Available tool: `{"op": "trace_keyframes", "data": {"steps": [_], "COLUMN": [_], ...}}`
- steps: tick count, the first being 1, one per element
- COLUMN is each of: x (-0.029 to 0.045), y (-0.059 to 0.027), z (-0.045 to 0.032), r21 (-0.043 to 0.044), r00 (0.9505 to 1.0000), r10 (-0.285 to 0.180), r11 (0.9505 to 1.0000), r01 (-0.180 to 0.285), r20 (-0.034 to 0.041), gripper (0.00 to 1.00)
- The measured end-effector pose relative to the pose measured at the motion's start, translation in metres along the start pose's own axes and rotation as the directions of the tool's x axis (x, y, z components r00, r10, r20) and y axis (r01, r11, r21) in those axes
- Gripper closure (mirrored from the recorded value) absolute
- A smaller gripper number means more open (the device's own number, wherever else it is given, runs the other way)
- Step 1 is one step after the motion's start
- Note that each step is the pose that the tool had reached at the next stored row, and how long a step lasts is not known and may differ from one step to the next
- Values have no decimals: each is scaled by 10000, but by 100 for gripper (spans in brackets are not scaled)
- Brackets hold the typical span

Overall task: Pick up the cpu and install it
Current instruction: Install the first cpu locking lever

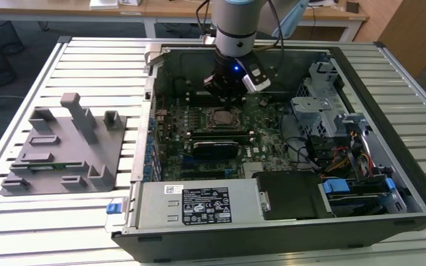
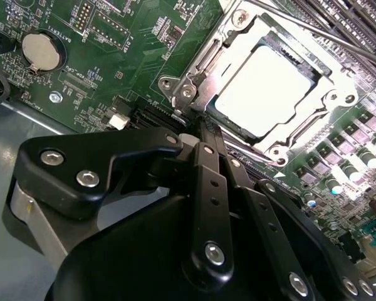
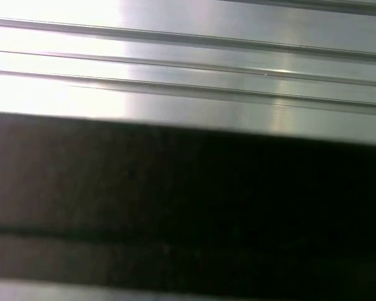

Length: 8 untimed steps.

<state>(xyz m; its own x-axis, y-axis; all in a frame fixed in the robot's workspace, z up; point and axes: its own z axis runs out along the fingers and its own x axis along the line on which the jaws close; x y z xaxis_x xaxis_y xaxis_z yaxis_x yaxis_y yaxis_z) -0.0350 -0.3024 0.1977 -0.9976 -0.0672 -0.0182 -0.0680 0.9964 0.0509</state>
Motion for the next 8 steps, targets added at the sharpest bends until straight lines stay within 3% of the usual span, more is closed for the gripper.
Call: {"op": "trace_keyframes", "data": {"steps": [8], "x": [-1], "y": [1], "z": [-23], "r21": [8], "r00": [10000], "r10": [-1], "r11": [10000], "r01": [1], "r20": [-4], "gripper": [89]}}
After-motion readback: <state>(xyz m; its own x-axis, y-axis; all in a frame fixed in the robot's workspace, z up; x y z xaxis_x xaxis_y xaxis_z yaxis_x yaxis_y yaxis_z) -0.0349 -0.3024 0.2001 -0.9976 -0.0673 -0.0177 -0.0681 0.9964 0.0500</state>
